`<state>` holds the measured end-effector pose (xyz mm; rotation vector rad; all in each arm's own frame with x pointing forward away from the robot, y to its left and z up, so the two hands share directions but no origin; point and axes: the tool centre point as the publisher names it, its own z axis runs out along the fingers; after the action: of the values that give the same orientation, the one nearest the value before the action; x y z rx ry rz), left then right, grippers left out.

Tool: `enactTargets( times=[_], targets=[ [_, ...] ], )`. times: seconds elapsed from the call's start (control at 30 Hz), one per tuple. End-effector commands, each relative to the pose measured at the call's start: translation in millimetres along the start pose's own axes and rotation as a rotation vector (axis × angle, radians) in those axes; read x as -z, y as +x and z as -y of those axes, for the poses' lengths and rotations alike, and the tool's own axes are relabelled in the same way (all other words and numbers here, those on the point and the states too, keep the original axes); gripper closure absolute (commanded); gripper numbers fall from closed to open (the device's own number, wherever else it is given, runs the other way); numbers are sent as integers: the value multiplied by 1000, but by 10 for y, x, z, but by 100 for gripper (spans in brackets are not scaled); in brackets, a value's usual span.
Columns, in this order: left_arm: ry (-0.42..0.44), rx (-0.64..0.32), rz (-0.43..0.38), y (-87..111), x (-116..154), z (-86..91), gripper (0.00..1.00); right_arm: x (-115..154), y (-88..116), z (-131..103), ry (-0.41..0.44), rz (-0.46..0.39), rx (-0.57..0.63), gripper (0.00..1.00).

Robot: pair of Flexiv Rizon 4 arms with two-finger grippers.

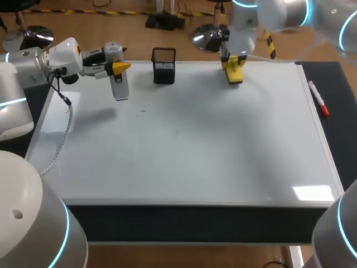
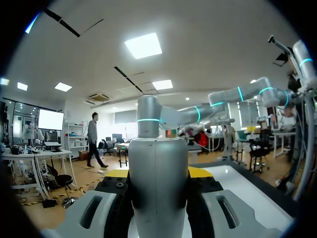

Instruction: Pick up the inspection probe, press it on each red-marked spot on the whiteboard one by one, put down the probe, pick up the eraser, and wipe off all the red marks.

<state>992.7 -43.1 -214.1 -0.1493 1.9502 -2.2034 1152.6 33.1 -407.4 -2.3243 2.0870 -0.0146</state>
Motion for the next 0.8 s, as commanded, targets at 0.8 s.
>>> enactTargets(
  times=[0.8],
  targets=[
    [3,-3,2,6,1,6,100,-114,-661,220,-60,77,-115,100]
  ],
)
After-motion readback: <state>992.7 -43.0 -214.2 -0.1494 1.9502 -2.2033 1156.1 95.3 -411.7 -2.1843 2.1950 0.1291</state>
